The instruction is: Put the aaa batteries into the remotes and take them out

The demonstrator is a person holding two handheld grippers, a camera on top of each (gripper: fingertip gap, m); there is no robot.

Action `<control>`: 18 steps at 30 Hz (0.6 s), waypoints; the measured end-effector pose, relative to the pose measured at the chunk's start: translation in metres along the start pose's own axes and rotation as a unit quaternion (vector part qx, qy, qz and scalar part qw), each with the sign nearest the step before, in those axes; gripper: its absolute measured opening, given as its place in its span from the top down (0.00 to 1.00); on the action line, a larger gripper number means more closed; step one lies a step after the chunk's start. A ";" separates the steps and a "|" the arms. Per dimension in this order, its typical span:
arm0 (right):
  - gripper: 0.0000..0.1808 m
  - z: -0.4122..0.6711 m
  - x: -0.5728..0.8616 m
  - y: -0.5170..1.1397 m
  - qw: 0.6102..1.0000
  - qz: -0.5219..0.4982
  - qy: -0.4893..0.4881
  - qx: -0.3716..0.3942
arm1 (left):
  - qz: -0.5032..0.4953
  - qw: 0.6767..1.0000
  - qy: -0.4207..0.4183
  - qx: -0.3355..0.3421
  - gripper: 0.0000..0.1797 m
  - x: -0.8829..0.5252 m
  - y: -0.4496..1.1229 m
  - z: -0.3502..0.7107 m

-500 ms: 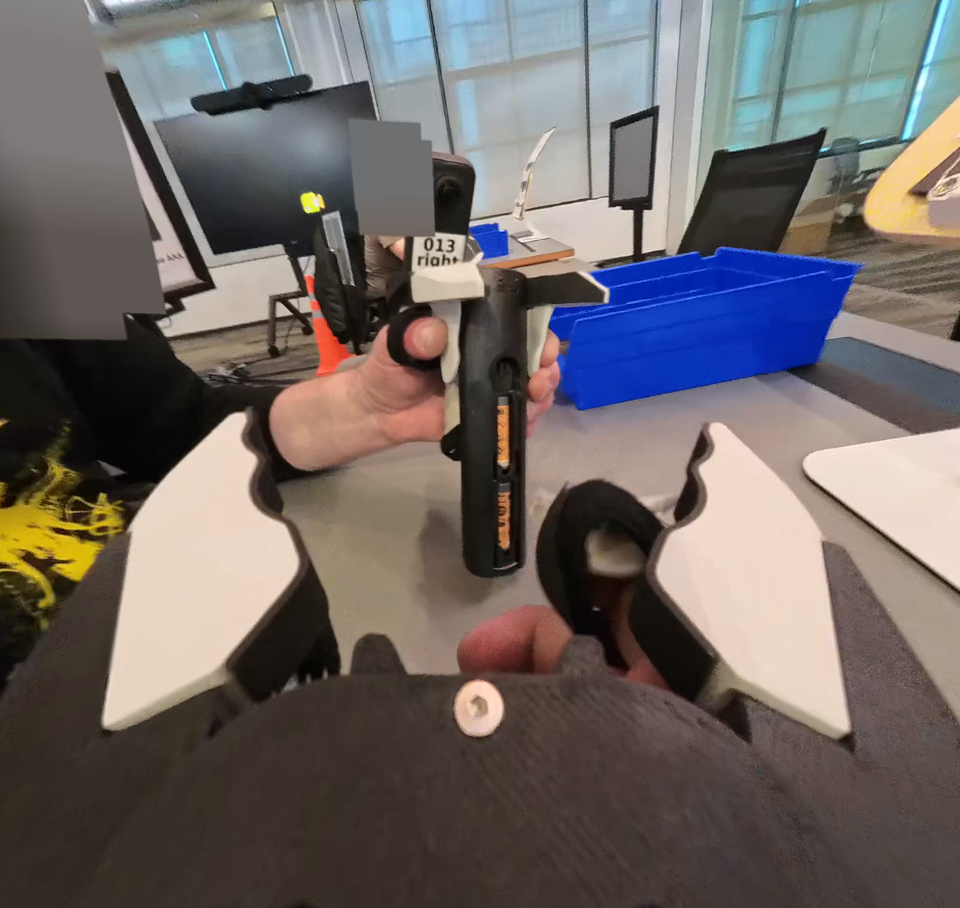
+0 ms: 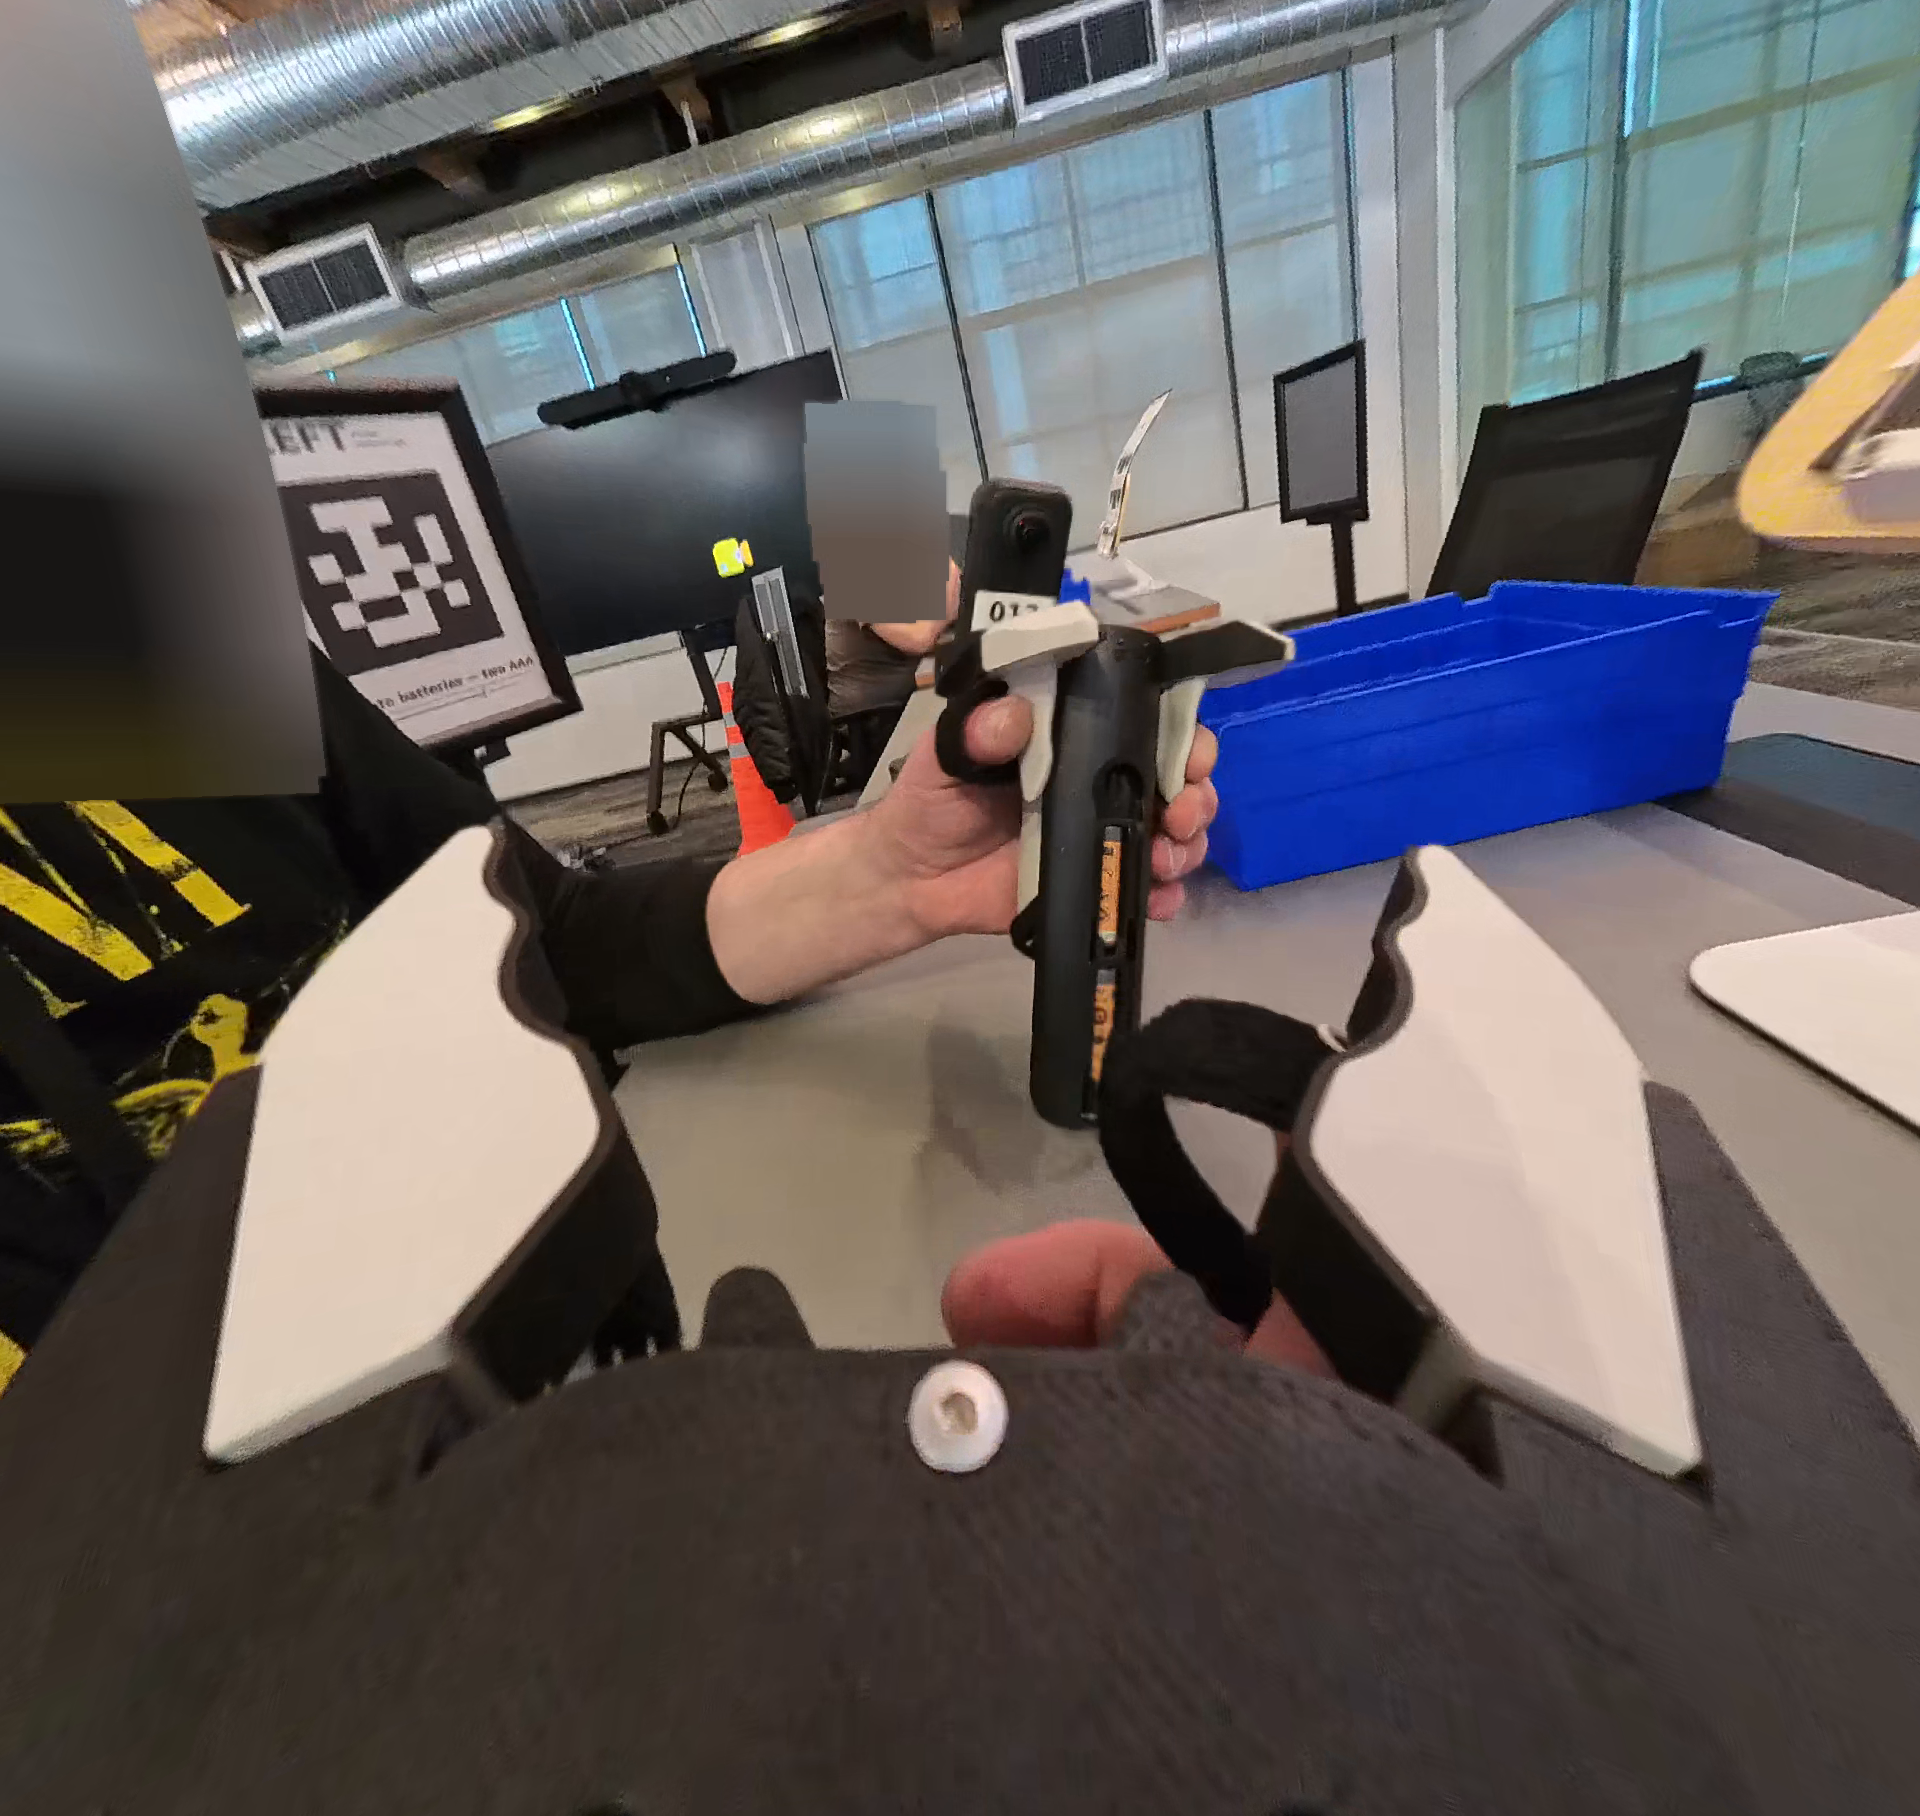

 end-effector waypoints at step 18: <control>0.19 0.015 -0.003 -0.014 0.971 0.135 0.131 0.145 | 0.045 0.975 -0.024 -0.217 0.77 -0.023 0.007 -0.025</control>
Point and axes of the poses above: each gripper's, where its closed fingertips meet, y out along the fingers, z out of its top, x = y × z across the jaws, the point moved 7 cm from there along -y, back along the fingers, and after that the axes turned 2 degrees about -x, right-handed, at the moved point
